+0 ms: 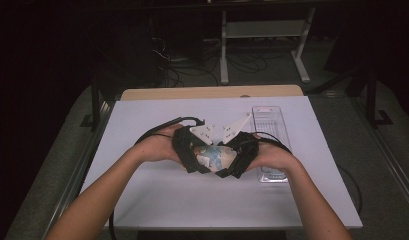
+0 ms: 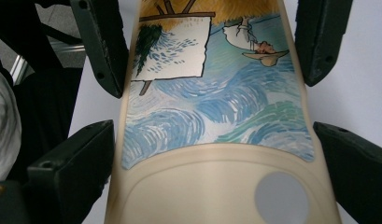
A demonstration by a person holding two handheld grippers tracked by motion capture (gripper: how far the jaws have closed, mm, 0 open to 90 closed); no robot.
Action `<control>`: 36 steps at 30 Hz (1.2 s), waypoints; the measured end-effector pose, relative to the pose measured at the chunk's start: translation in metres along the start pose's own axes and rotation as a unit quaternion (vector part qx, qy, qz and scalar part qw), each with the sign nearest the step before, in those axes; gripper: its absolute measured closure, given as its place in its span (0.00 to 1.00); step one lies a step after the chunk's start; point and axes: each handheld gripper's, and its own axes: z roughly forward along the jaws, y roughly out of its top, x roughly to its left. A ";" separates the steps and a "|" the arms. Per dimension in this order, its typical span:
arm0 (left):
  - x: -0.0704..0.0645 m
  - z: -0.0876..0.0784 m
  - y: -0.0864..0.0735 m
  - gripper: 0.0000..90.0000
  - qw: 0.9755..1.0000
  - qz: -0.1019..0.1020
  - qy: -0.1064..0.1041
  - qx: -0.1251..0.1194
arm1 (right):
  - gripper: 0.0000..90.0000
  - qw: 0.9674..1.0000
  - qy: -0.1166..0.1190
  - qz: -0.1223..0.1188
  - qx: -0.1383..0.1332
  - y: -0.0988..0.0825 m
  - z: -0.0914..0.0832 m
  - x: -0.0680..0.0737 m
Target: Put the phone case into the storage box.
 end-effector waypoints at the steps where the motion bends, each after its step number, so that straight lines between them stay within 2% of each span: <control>1: 0.000 0.000 0.000 0.13 1.000 -0.004 -0.001 0.000 | 0.02 1.000 -0.002 -0.001 0.000 0.000 0.000 0.000; 3: 0.000 0.000 0.000 0.13 1.000 -0.002 -0.001 0.003 | 0.08 1.000 -0.003 -0.004 0.001 0.000 0.001 0.000; 11: 0.000 0.000 -0.001 0.13 1.000 -0.006 -0.001 0.002 | 0.10 1.000 -0.005 -0.007 0.001 0.000 0.000 0.000; 19: 0.001 0.001 -0.002 0.12 1.000 0.001 -0.003 0.004 | 0.11 1.000 0.002 -0.010 0.000 0.000 0.002 -0.001; 22: 0.001 0.001 -0.004 0.12 1.000 -0.010 -0.014 0.000 | 0.11 1.000 0.005 -0.009 -0.002 0.000 0.002 -0.001; 28: 0.001 0.000 -0.006 0.07 1.000 -0.013 -0.008 0.001 | 0.11 1.000 0.002 -0.006 -0.002 0.001 0.002 -0.001; 31: 0.001 -0.004 -0.007 0.03 1.000 -0.017 -0.004 -0.005 | 0.11 1.000 0.004 -0.002 -0.002 0.001 0.002 -0.001; 34: 0.000 -0.008 -0.009 0.00 0.999 -0.031 0.000 -0.013 | 0.11 1.000 -0.001 -0.001 -0.001 0.001 0.001 -0.001; 36: 0.000 -0.013 -0.010 0.00 0.999 -0.030 0.008 -0.017 | 0.11 1.000 -0.004 -0.001 -0.002 0.001 0.001 -0.001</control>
